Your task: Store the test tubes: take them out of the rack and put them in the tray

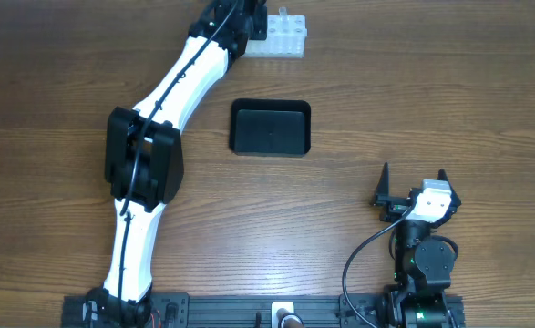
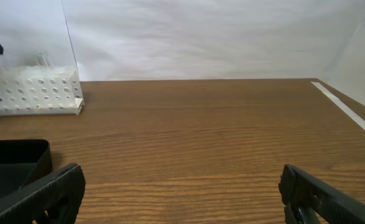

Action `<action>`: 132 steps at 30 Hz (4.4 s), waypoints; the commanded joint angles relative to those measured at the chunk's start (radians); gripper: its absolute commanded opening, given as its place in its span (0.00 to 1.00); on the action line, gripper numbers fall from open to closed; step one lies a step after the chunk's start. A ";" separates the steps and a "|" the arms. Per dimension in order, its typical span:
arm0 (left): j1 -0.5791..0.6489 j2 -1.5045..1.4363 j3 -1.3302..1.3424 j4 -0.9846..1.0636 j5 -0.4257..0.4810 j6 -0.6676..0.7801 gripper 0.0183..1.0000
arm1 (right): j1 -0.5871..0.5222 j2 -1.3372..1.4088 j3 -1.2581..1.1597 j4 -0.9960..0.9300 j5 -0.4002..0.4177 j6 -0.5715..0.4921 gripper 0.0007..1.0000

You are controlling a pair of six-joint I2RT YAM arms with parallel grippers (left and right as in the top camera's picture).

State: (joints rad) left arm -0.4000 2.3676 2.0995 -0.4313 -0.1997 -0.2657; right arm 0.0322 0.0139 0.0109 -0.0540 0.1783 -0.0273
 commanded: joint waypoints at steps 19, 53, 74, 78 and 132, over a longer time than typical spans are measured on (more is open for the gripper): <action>0.003 -0.175 0.063 -0.090 -0.016 0.027 0.02 | -0.005 -0.009 -0.005 -0.004 -0.005 0.003 0.99; -0.026 -0.222 0.063 -0.932 0.322 -0.162 0.02 | -0.005 -0.009 -0.005 -0.004 -0.005 0.003 0.99; -0.030 -0.037 0.063 -0.882 0.284 -0.161 0.02 | -0.005 -0.009 -0.005 -0.004 -0.005 0.003 0.99; -0.030 -0.016 0.063 -0.882 0.277 -0.161 0.02 | -0.005 -0.009 -0.005 -0.004 -0.005 0.003 0.99; -0.030 0.051 0.063 -0.809 0.250 -0.157 0.11 | -0.005 -0.009 -0.005 -0.004 -0.005 0.003 0.99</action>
State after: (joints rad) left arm -0.4301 2.4119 2.1468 -1.2438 0.0708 -0.4133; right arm 0.0322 0.0139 0.0109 -0.0540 0.1783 -0.0269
